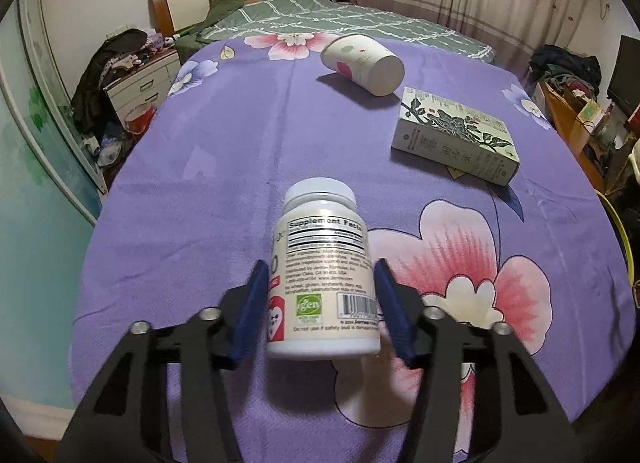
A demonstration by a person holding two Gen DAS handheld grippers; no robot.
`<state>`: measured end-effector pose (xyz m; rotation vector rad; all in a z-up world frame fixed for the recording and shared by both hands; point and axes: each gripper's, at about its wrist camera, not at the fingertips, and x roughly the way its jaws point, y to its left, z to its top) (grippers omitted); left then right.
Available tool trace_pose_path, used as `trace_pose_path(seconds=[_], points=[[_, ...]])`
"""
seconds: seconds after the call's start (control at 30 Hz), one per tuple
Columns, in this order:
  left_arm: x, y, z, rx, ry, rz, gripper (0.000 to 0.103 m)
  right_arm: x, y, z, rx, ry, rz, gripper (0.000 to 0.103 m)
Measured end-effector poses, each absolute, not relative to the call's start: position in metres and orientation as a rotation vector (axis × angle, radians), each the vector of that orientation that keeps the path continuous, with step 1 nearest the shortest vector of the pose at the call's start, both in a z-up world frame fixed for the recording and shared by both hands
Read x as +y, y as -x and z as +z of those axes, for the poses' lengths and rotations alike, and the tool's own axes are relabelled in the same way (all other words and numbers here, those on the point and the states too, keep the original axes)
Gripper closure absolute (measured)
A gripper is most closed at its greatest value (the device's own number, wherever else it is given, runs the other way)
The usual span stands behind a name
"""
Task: Collect trash
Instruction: 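Grasp the white supplement bottle with the left gripper, then carry the bottle with the left gripper over the bin and release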
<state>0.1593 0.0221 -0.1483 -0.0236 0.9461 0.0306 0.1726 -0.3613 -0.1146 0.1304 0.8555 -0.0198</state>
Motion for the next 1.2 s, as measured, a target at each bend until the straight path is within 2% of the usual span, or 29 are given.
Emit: trace_pose_path(seconds=[0.53, 0.83, 1.2], points=[[-0.059, -0.167, -0.115, 0.868, -0.073, -0.172, 0.056, -0.378, -0.168, -0.117, 0.860, -0.128, -0.042, 0.024], [-0.167, -0.185, -0.086, 0.809, -0.156, -0.411, 0.056, -0.415, -0.153, -0.119, 0.852, -0.146, -0.101, 0.024], [-0.309, -0.213, -0.092, 0.839, -0.242, -0.649, 0.056, -0.481, -0.129, -0.130, 0.851, -0.193, -0.228, 0.024]])
